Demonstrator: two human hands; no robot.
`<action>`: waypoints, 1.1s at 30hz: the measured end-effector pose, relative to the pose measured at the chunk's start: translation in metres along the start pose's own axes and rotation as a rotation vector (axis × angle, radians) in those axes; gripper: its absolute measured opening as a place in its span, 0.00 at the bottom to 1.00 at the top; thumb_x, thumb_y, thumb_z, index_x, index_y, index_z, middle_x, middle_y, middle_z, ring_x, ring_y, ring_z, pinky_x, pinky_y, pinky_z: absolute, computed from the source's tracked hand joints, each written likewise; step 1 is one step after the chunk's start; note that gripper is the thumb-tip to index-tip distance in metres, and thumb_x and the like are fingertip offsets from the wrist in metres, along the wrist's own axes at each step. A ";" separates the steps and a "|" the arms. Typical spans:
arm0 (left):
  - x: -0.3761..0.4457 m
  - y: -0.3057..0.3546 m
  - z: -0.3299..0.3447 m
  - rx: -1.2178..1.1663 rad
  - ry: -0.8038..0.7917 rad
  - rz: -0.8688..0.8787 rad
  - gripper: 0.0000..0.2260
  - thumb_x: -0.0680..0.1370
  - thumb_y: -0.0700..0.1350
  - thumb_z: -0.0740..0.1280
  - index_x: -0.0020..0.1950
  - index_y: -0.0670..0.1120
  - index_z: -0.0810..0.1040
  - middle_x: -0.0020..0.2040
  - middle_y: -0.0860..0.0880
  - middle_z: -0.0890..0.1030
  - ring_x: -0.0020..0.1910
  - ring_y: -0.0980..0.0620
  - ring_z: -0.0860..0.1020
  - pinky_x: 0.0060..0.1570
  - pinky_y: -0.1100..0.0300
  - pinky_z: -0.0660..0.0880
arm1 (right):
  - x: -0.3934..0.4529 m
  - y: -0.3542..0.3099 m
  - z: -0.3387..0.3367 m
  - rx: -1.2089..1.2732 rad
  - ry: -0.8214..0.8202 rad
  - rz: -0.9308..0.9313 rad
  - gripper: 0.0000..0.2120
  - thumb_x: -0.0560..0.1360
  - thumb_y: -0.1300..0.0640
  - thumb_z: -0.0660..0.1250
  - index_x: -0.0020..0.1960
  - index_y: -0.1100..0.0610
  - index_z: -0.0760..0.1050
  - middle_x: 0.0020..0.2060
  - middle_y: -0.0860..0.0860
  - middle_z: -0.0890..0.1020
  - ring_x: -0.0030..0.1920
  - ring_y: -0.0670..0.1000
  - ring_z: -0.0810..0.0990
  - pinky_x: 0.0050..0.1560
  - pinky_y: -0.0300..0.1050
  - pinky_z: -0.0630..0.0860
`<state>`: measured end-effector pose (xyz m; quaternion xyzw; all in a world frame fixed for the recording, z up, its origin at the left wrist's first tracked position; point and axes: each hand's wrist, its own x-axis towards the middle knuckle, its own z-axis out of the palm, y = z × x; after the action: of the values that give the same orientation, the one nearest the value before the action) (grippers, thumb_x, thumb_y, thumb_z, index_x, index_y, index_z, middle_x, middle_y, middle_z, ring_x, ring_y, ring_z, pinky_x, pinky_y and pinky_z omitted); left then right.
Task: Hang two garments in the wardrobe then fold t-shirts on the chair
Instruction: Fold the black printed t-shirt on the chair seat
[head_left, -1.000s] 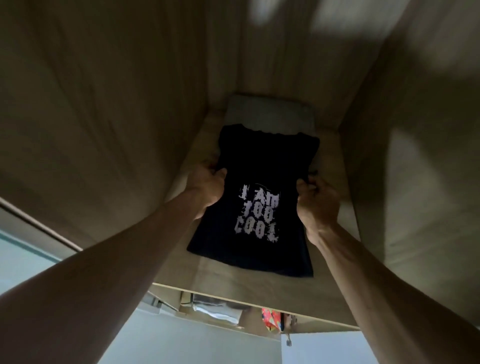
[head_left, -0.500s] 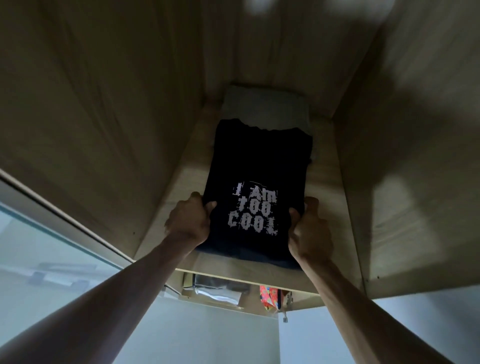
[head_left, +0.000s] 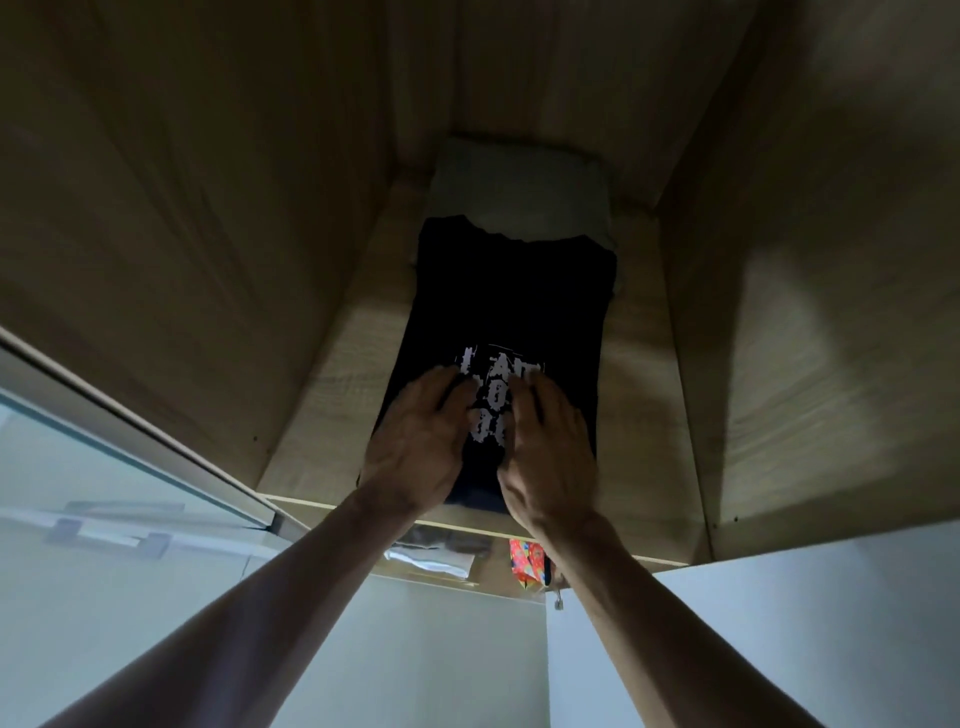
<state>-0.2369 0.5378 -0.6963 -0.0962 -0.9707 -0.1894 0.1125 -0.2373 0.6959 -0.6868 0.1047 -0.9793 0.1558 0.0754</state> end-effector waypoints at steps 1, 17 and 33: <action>-0.002 -0.001 0.004 -0.049 -0.015 -0.004 0.18 0.83 0.49 0.57 0.69 0.43 0.76 0.67 0.41 0.77 0.68 0.39 0.74 0.67 0.45 0.72 | -0.003 0.000 0.004 0.042 -0.032 0.011 0.34 0.71 0.67 0.69 0.76 0.60 0.66 0.74 0.61 0.70 0.75 0.62 0.67 0.72 0.61 0.68; -0.046 -0.003 -0.054 -0.204 -0.237 -0.206 0.17 0.84 0.48 0.56 0.72 0.48 0.72 0.69 0.45 0.76 0.66 0.44 0.75 0.62 0.50 0.75 | -0.022 -0.025 -0.019 0.099 -0.125 0.072 0.25 0.81 0.60 0.62 0.77 0.57 0.64 0.75 0.58 0.69 0.76 0.58 0.65 0.74 0.56 0.67; -0.391 0.056 -0.391 -0.093 0.030 -0.643 0.15 0.81 0.46 0.65 0.68 0.47 0.76 0.68 0.49 0.76 0.64 0.49 0.76 0.64 0.60 0.69 | -0.242 -0.288 -0.247 0.330 -0.312 -0.186 0.22 0.80 0.58 0.63 0.73 0.54 0.65 0.65 0.58 0.75 0.63 0.57 0.76 0.62 0.57 0.77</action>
<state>0.2207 0.3803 -0.4235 0.2133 -0.9399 -0.2606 0.0567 0.0913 0.5517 -0.4154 0.2283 -0.9265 0.2879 -0.0808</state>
